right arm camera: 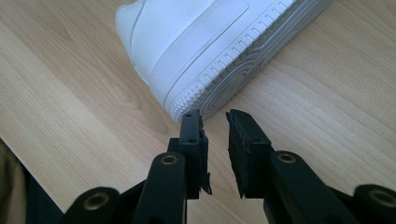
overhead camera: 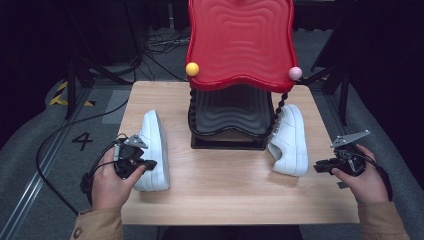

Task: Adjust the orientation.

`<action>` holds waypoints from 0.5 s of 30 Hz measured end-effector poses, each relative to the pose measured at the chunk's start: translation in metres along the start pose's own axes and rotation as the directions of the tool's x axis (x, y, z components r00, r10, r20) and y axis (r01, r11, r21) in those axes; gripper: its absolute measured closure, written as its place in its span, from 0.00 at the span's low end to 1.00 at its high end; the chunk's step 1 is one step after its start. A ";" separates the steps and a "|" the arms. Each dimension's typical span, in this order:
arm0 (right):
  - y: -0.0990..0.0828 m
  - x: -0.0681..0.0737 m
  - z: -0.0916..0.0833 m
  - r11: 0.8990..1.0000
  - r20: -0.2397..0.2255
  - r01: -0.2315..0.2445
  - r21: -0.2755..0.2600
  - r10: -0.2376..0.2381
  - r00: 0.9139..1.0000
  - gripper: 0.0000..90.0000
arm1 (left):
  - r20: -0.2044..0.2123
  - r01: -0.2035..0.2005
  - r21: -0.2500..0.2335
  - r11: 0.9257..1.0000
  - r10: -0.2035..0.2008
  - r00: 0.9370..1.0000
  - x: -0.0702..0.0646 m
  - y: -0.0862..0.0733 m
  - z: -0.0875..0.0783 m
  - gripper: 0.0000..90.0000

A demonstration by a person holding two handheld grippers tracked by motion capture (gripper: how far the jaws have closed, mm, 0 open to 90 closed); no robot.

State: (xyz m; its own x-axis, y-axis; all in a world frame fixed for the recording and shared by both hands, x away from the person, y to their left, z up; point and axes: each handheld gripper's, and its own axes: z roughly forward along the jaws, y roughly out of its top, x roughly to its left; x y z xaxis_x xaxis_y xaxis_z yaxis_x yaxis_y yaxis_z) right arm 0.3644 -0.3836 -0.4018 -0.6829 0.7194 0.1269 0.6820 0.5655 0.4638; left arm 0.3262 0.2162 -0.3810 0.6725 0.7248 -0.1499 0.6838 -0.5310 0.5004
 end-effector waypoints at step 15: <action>0.000 0.001 0.003 1.000 -0.006 0.006 0.010 -0.006 1.000 0.84 | -0.032 -0.009 0.091 0.996 0.012 0.999 -0.007 0.006 0.020 1.00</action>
State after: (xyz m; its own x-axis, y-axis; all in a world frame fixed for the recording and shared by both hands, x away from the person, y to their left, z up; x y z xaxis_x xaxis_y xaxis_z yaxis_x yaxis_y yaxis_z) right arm 0.3641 -0.3817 -0.4040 -0.6883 0.7139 0.1291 0.6806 0.5738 0.4556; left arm 0.3314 0.1986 -0.3939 0.6715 0.7318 -0.1164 0.7003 -0.5754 0.4224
